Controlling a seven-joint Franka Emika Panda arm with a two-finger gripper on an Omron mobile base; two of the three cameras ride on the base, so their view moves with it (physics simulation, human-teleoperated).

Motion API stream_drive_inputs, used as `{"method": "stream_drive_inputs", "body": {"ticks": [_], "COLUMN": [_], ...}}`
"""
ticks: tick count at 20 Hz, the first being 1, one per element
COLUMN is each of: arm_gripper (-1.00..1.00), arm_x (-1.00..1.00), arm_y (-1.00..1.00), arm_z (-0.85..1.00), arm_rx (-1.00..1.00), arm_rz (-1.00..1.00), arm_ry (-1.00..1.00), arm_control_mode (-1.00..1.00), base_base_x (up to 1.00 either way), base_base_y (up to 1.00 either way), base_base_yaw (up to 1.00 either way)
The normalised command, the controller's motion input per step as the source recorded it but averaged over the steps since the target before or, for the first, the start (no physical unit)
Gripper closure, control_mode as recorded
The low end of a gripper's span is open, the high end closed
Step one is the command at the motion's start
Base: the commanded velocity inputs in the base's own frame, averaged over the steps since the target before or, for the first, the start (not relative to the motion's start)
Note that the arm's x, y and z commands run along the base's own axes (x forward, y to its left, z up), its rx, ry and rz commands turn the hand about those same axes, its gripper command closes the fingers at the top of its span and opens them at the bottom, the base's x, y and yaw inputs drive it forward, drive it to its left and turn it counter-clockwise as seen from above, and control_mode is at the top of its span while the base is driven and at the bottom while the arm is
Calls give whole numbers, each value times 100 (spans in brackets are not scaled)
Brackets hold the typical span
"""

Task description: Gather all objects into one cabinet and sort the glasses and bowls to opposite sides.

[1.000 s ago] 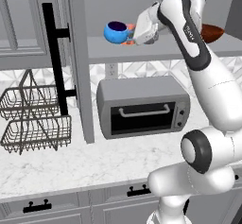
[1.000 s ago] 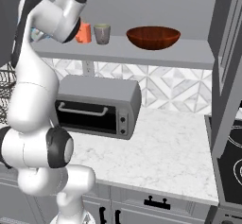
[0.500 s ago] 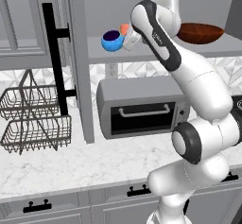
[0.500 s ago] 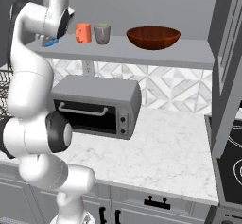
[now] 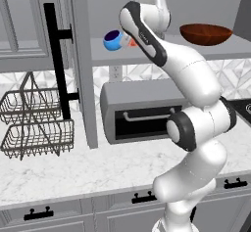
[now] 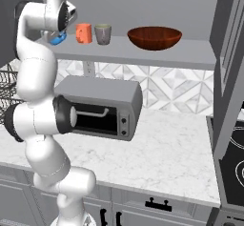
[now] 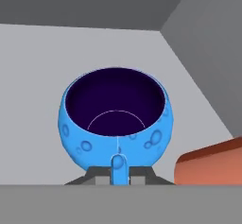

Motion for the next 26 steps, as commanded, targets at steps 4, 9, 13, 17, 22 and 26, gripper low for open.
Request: {"method": "stream_drive_inputs", "body": {"ticks": [4,9,13,17,22,26], "arm_gripper": [100,-100,-100,-100,-100,-100], "arm_x": [64,30,0,-24,-90,-100], "arm_y": [0,-2,-23,-55,-96,-81], "arm_z": [-17,-29,-3,0,0,6], "arm_rx": [-1,-4,0,0,0,0], "arm_rz": [-12,-15,-9,-9,-1,2], "arm_ry": [12,13,2,3,7,13], "arm_control_mode": [-100,-100,-100,-100,-100,-100], "base_base_x": [0,0,0,0,0,0], "base_base_y": [0,0,0,0,0,0], "base_base_yaw": [0,0,0,0,0,0]}}
